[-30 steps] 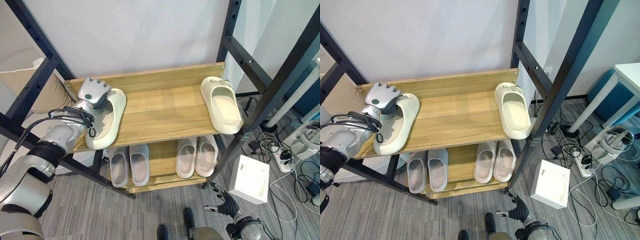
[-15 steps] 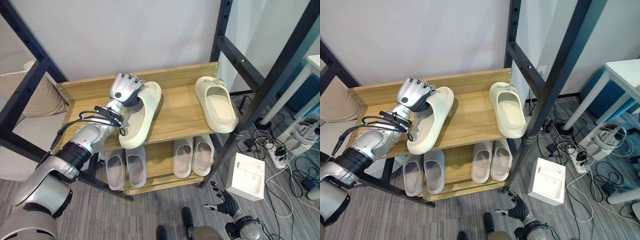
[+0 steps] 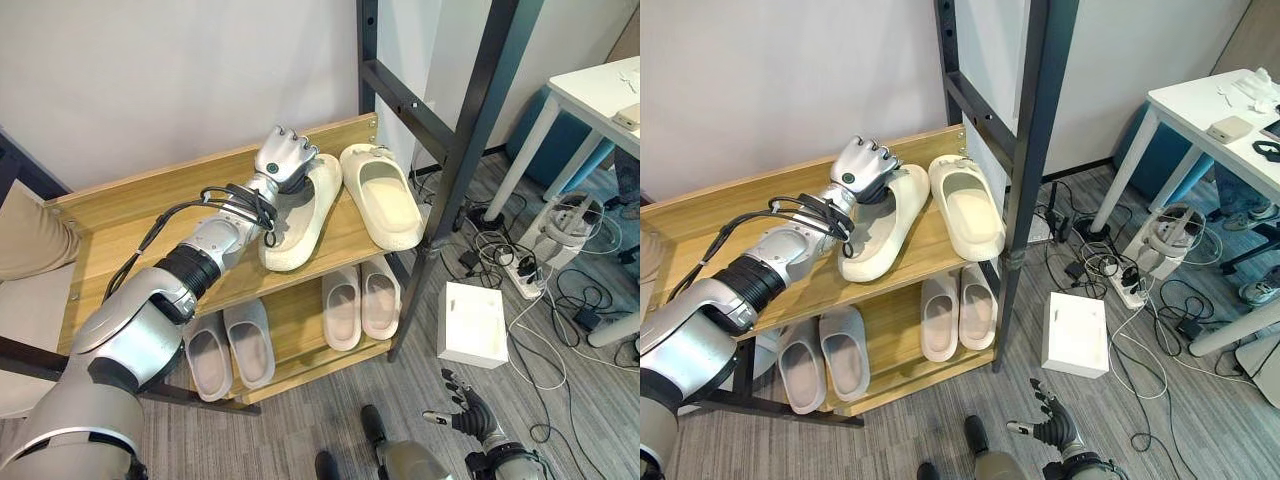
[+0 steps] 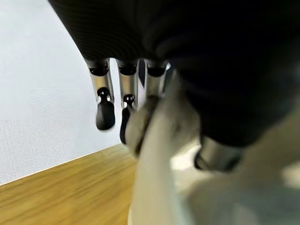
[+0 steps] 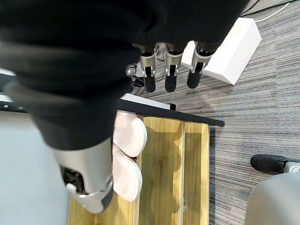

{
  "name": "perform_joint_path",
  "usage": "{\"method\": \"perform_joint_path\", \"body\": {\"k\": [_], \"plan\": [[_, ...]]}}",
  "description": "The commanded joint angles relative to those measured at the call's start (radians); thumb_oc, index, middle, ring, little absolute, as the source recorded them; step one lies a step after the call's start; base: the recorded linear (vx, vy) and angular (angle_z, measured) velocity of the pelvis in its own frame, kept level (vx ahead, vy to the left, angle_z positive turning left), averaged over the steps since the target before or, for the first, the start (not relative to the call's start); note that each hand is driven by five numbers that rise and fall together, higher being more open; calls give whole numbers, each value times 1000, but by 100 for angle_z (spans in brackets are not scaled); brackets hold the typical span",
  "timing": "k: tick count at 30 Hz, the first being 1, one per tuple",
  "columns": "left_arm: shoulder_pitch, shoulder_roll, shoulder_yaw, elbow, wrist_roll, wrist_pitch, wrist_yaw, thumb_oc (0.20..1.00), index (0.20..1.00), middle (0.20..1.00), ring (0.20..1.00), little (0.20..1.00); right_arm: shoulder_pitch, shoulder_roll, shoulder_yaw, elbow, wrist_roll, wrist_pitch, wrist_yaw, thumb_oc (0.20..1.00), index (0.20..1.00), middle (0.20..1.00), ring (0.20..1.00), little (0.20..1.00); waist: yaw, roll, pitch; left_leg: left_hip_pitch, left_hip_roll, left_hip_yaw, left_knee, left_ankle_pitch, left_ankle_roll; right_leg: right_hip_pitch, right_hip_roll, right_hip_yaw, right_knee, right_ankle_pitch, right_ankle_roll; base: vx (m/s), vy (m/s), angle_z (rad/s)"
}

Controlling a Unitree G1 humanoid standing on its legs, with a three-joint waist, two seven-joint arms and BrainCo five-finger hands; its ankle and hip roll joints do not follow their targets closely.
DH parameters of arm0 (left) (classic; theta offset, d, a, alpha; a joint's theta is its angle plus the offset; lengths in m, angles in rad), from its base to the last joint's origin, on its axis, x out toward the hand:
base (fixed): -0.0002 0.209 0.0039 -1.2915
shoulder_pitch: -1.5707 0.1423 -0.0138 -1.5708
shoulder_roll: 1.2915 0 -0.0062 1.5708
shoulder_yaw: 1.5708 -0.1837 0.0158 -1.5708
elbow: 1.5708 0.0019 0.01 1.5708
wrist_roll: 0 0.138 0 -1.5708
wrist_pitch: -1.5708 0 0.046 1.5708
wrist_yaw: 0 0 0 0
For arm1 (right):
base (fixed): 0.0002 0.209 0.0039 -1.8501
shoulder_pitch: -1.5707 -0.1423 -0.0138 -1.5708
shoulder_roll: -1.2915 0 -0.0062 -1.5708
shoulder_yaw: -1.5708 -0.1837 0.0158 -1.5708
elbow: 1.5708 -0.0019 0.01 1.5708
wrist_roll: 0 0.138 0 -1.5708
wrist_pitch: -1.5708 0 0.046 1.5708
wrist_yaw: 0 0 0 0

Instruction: Arrange the slippers neatly on the shoe rack.

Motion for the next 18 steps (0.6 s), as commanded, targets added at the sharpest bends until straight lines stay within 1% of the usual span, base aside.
{"method": "perform_joint_path", "body": {"k": [1,5,7,12,13,14,15,16,17,18], "plan": [[-124,56,62,63,-6,37,11,1000,1000,1000,1000,1000,12,-20,-28,-64,27,-32,-10,1000,1000,1000,1000,1000,9,-4,-23,81,26,-42,1,-187,-6,180,-55,3,21,-275,87,-14,-22,3],[-114,81,76,-13,-7,22,-11,1000,1000,1000,1000,1000,6,-16,-26,-59,28,-28,-3,1000,1000,1000,1000,1000,23,-8,-24,81,24,-57,1,-185,-6,189,-56,-11,18,-278,84,-20,-8,6],[-97,114,93,-86,-5,12,-30,1000,1000,1000,1000,1000,-5,-10,-23,-55,28,-22,1,1000,1000,1000,1000,1000,38,-15,-24,77,22,-71,1,-178,-6,193,-58,-26,16,-275,81,-54,-21,12],[-66,137,128,-142,-10,2,-49,1000,1000,1000,1000,1000,-23,-4,-15,-47,25,-15,10,1000,1000,1000,1000,1000,51,-19,-25,72,20,-88,1,-174,-6,200,-60,-41,11,-275,79,-28,-9,15],[-55,139,143,-150,-35,-5,-60,1000,1000,1000,1000,1000,-30,-3,-13,-46,24,-12,11,1000,1000,1000,1000,1000,54,-20,-25,71,19,-92,1,-172,-6,200,-60,-44,10,-275,78,-27,-5,12],[-16,139,186,-173,-85,-14,-78,1000,1000,1000,1000,1000,-32,5,-14,-44,19,-8,11,1000,1000,1000,1000,1000,60,-22,-26,70,18,-96,1,-171,-6,202,-60,-48,8,-274,77,-27,-5,19],[50,116,267,-228,-190,-45,-95,1000,1000,1000,1000,1000,-45,22,-9,-34,6,5,13,1000,1000,1000,1000,1000,74,-28,-27,69,16,-104,1,-168,-5,208,-62,-59,4,-273,74,-16,-3,20],[53,117,270,-230,-190,-45,-96,1000,1000,1000,1000,1000,-45,21,-8,-34,7,5,13,1000,1000,1000,1000,1000,73,-27,-27,69,16,-104,1,-168,-5,208,-62,-59,4,-273,74,-9,1,27],[121,74,345,-258,-338,-81,-113,1000,1000,1000,1000,1000,-51,32,-7,-31,-4,16,16,1000,1000,1000,1000,1000,82,-31,-28,70,13,-110,1,-166,-4,213,-63,-66,2,-273,71,1,4,22],[147,56,369,-262,-409,-99,-116,1000,1000,1000,1000,1000,-55,38,-5,-27,-6,20,16,1000,1000,1000,1000,1000,85,-32,-30,70,13,-112,1,-165,-4,214,-64,-69,2,-273,70,2,9,22]]}}
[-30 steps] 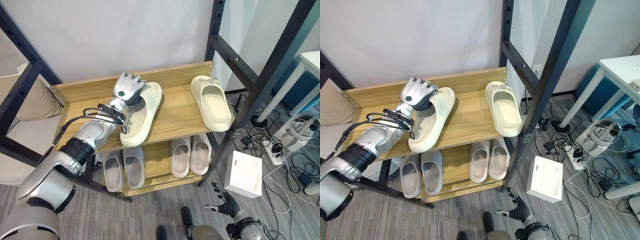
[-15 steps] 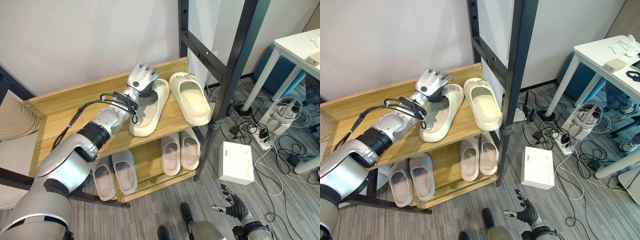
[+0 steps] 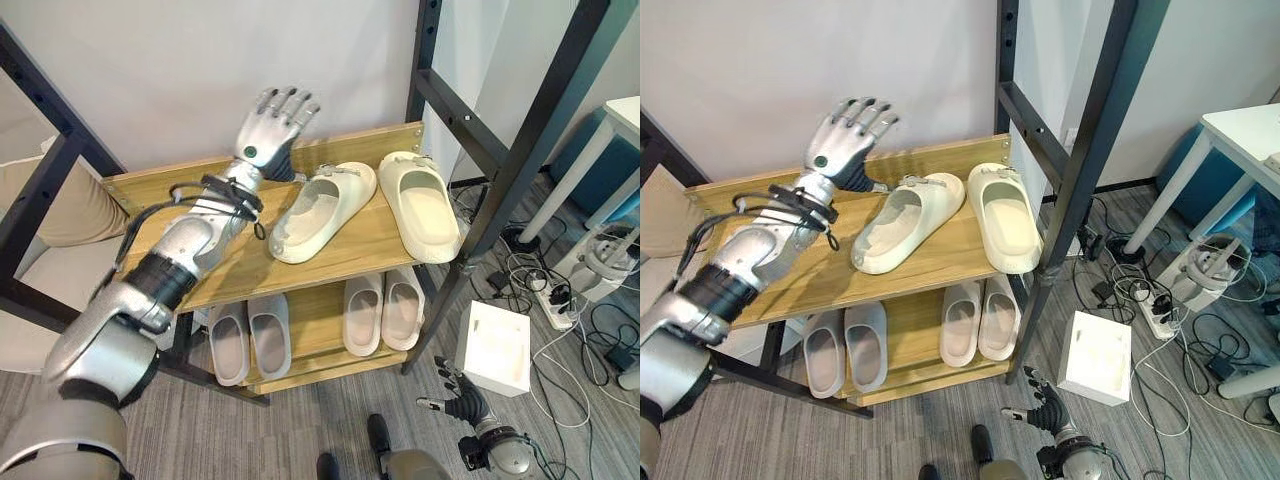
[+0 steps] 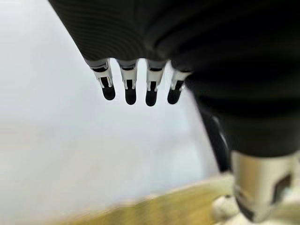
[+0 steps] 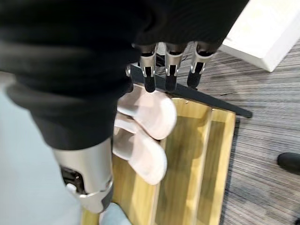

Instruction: Arrange the slippers neatly on the shoe rack.

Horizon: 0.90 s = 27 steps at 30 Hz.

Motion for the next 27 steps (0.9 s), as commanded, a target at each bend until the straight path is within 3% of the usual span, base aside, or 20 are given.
{"method": "perform_joint_path", "body": {"k": [1,2,4,5,6,7,15,24,27], "plan": [[-50,-37,72,71,-347,-75,-23,1000,1000,1000,1000,1000,17,19,-25,-37,-9,-7,5,1000,1000,1000,1000,1000,5,-22,-31,47,10,-31,1,-160,0,165,-56,4,1,-278,82,2,12,15],[-24,-58,89,76,-436,-88,-37,1000,1000,1000,1000,1000,12,19,-24,-37,-13,-1,5,1000,1000,1000,1000,1000,6,-22,-32,47,9,-34,1,-159,0,165,-56,2,1,-278,81,0,15,14],[75,-118,136,67,-787,-143,-98,1000,1000,1000,1000,1000,-4,22,-26,-52,-13,14,2,1000,1000,1000,1000,1000,14,-22,-33,45,7,-41,1,-156,3,165,-58,-4,1,-275,81,0,19,9],[102,-133,145,60,-895,-157,-119,1000,1000,1000,1000,1000,-6,23,-27,-58,-13,19,0,1000,1000,1000,1000,1000,15,-23,-32,48,8,-41,1,-158,4,168,-57,-5,1,-277,81,-5,13,6],[102,-132,146,59,-896,-157,-119,1000,1000,1000,1000,1000,-6,23,-27,-58,-13,20,0,1000,1000,1000,1000,1000,15,-23,-34,44,7,-41,1,-155,4,164,-58,-5,1,-274,81,-4,12,5],[145,-143,143,45,-1014,-158,-155,1000,1000,1000,1000,1000,-11,21,-22,-65,-11,28,2,1000,1000,1000,1000,1000,18,-24,-35,42,7,-41,1,-154,5,162,-58,-7,1,-273,80,-14,15,5],[229,-188,114,5,-1396,-132,-228,1000,1000,1000,1000,1000,-21,-1,24,-86,-30,53,13,1000,1000,1000,1000,1000,15,-25,-30,40,8,-35,1,-156,5,160,-58,-6,1,-271,81,0,0,0],[228,-265,60,-59,-1562,-118,-212,1000,1000,1000,1000,1000,-36,-3,60,-78,-28,76,2,1000,1000,1000,1000,1000,8,-25,-29,39,7,-29,1,-155,7,157,-58,1,1,-271,81,0,0,0],[210,-329,27,-63,-1590,-109,-201,1000,1000,1000,1000,1000,-44,0,79,-69,-31,85,-2,1000,1000,1000,1000,1000,2,-26,-30,41,8,-27,1,-156,8,158,-59,6,1,-272,80,-6,9,-3]]}}
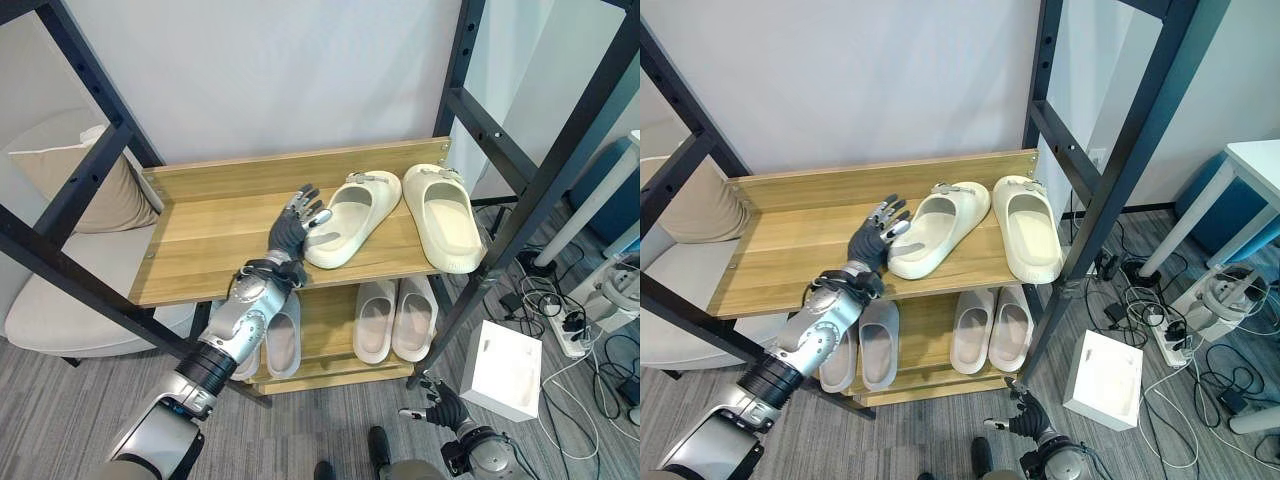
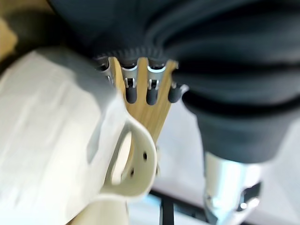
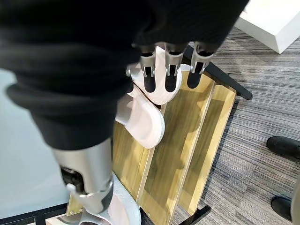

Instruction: Arrange the slippers neatly on the shoe rack.

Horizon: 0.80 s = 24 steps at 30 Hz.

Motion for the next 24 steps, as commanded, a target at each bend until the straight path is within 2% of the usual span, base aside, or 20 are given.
{"method": "perform_joint_path", "body": {"k": [1,11,18,20,22,24], "plan": [[-132,-68,-38,82,-38,-12,14,1000,1000,1000,1000,1000,-27,-9,2,-56,-7,-10,-15,1000,1000,1000,1000,1000,-28,-12,-5,35,15,-15,0,-157,5,148,-51,13,2,-259,65,0,0,0],[-195,-178,-21,186,21,-21,69,1000,1000,1000,1000,1000,-37,-4,15,-44,5,-11,-25,1000,1000,1000,1000,1000,-45,-12,-6,35,16,-3,0,-158,4,143,-50,26,2,-259,64,-1,1,-1],[-269,-233,15,307,189,-56,170,1000,1000,1000,1000,1000,-38,-3,25,-33,4,-37,-43,1000,1000,1000,1000,1000,-61,-15,-5,33,16,5,0,-158,3,136,-49,34,2,-256,64,2,1,-4],[-335,-236,22,399,306,-60,226,1000,1000,1000,1000,1000,-35,-17,26,-38,-1,-57,-57,1000,1000,1000,1000,1000,-74,-17,-8,27,17,12,0,-157,1,126,-47,40,2,-253,67,9,1,-4],[-346,-229,19,416,349,-56,238,1000,1000,1000,1000,1000,-34,-20,25,-39,0,-61,-60,1000,1000,1000,1000,1000,-76,-18,-8,26,17,14,0,-157,1,124,-47,41,2,-252,68,7,0,-7],[-378,-216,14,472,456,-49,275,1000,1000,1000,1000,1000,-26,-31,24,-47,-2,-79,-69,1000,1000,1000,1000,1000,-85,-18,-10,26,19,22,0,-159,0,122,-47,47,2,-250,71,13,0,-10]]}}
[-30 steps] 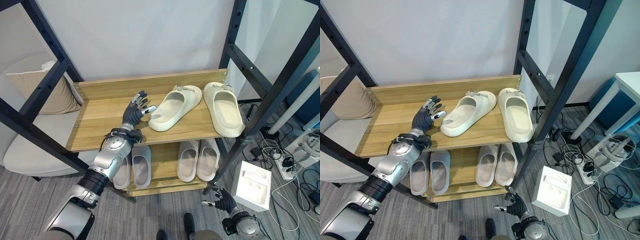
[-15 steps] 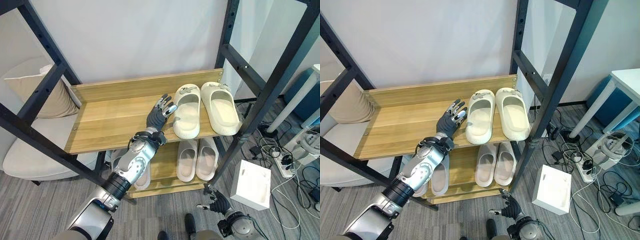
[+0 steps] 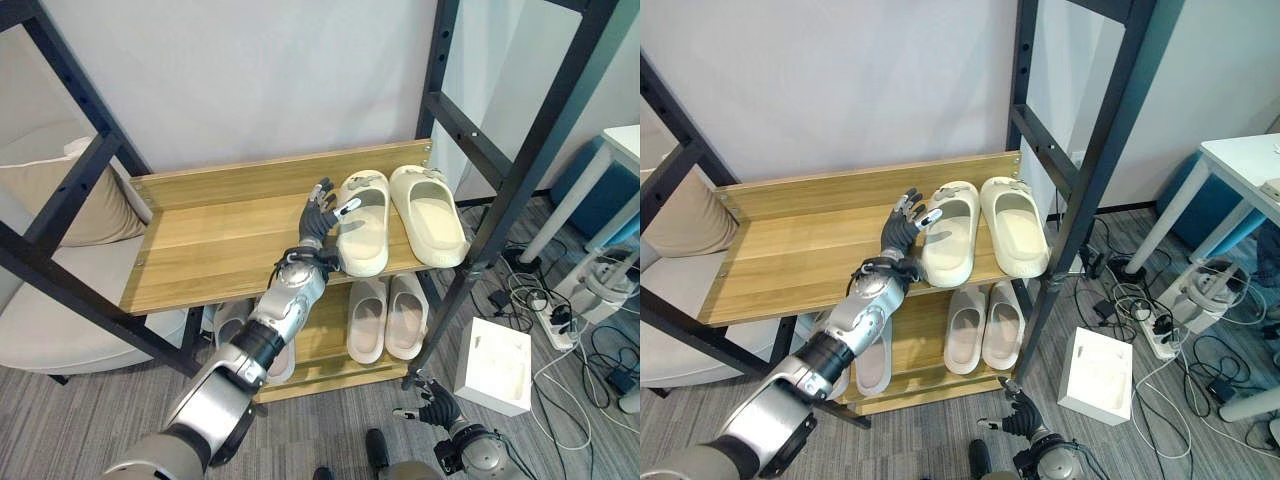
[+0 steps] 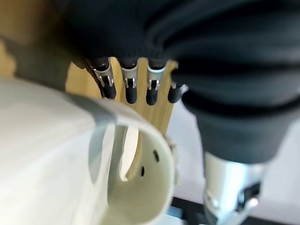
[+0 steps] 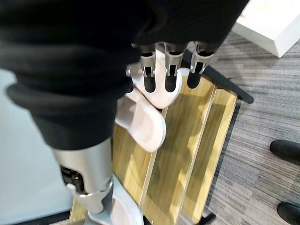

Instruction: Arrange the slippers neatly on the shoe rack.

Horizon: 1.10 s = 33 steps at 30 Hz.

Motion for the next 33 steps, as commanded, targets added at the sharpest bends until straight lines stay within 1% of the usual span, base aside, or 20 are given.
{"method": "perform_joint_path", "body": {"k": [1,2,3,11,13,14,15,16,17,18,20,21,23,24,26,27,28,30,33], "plan": [[-161,-32,-1,133,161,-19,32,1000,1000,1000,1000,1000,-2,-29,-21,-50,-3,-73,-24,1000,1000,1000,1000,1000,-31,-9,13,43,24,-14,0,-160,-3,151,-46,16,2,-252,68,13,-2,-6],[-171,-27,-4,159,211,-13,48,1000,1000,1000,1000,1000,3,-36,-22,-54,-8,-81,-29,1000,1000,1000,1000,1000,-35,-8,12,43,24,-11,0,-161,-3,150,-45,20,2,-251,69,16,-1,-4],[-174,-26,-5,173,234,-12,55,1000,1000,1000,1000,1000,7,-37,-23,-55,-9,-84,-31,1000,1000,1000,1000,1000,-37,-8,11,43,25,-10,0,-162,-3,149,-45,21,2,-251,69,0,0,0],[-167,-49,3,215,299,-7,124,1000,1000,1000,1000,1000,30,-45,-29,-72,-10,-102,-52,1000,1000,1000,1000,1000,-49,-12,11,42,26,1,0,-163,-4,143,-43,30,2,-250,70,10,-6,-4],[-171,-67,8,237,333,-5,172,1000,1000,1000,1000,1000,37,-51,-23,-84,-2,-109,-63,1000,1000,1000,1000,1000,-55,-15,15,37,27,6,0,-161,-5,135,-41,37,2,-249,71,9,-15,-8],[-171,-67,8,237,333,-5,173,1000,1000,1000,1000,1000,37,-51,-23,-84,-2,-109,-63,1000,1000,1000,1000,1000,-55,-15,15,37,27,7,0,-161,-5,135,-41,38,2,-249,71,2,-12,-6],[-174,-71,11,248,347,-5,193,1000,1000,1000,1000,1000,39,-53,-22,-90,0,-114,-67,1000,1000,1000,1000,1000,-58,-15,16,35,27,9,0,-161,-6,131,-41,39,2,-247,71,7,-18,-10],[-187,-77,14,267,382,1,244,1000,1000,1000,1000,1000,43,-62,-19,-100,4,-124,-77,1000,1000,1000,1000,1000,-65,-16,19,32,28,15,0,-160,-6,125,-39,46,2,-245,72,8,-25,-8],[-198,-79,15,279,399,5,271,1000,1000,1000,1000,1000,42,-66,-16,-105,6,-128,-81,1000,1000,1000,1000,1000,-68,-16,19,30,29,19,0,-160,-7,121,-38,50,2,-245,73,7,-19,-7],[-198,-79,15,279,399,5,271,1000,1000,1000,1000,1000,42,-66,-16,-105,6,-128,-81,1000,1000,1000,1000,1000,-68,-16,19,30,29,20,0,-160,-7,120,-38,51,2,-244,73,1,-11,-5],[-229,-73,9,322,451,14,323,1000,1000,1000,1000,1000,44,-82,-9,-110,11,-143,-89,1000,1000,1000,1000,1000,-79,-17,19,26,32,31,0,-159,-8,111,-36,63,2,-242,75,5,-20,-10],[-229,-73,10,322,451,14,323,1000,1000,1000,1000,1000,44,-82,-9,-110,11,-143,-89,1000,1000,1000,1000,1000,-79,-17,19,26,32,31,0,-159,-9,111,-36,63,2,-241,75,12,-24,-20],[-260,-47,-12,341,516,35,334,1000,1000,1000,1000,1000,42,-91,-6,-106,16,-151,-87,1000,1000,1000,1000,1000,-84,-14,18,27,34,40,0,-161,-10,109,-35,70,2,-240,76,6,-13,-19],[-260,-47,-12,341,516,35,334,1000,1000,1000,1000,1000,42,-91,-6,-106,16,-151,-87,1000,1000,1000,1000,1000,-84,-14,18,27,34,40,0,-161,-10,109,-35,70,2,-240,76,0,-16,-9],[-292,-7,-29,381,561,46,315,1000,1000,1000,1000,1000,42,-95,-5,-100,26,-160,-79,1000,1000,1000,1000,1000,-84,-12,14,30,35,42,0,-162,-11,112,-33,71,2,-241,76,-1,-17,-4],[-292,-7,-29,381,561,46,315,1000,1000,1000,1000,1000,42,-95,-5,-100,26,-160,-79,1000,1000,1000,1000,1000,-84,-12,14,30,35,42,0,-162,-11,112,-33,71,2,-241,76,0,0,0],[-308,28,-40,397,592,52,297,1000,1000,1000,1000,1000,42,-101,-9,-100,32,-164,-67,1000,1000,1000,1000,1000,-82,-11,11,34,36,43,0,-164,-12,115,-33,68,2,-241,76,0,0,0],[-311,38,-42,397,598,52,293,1000,1000,1000,1000,1000,41,-101,-10,-99,34,-166,-66,1000,1000,1000,1000,1000,-81,-10,10,36,37,42,0,-163,-12,117,-33,67,2,-242,76,-7,-6,-5],[-320,79,-53,363,632,54,282,1000,1000,1000,1000,1000,39,-96,-12,-94,39,-168,-56,1000,1000,1000,1000,1000,-72,-10,8,38,37,33,0,-163,-12,123,-34,59,2,-244,75,-16,-4,4]]}}
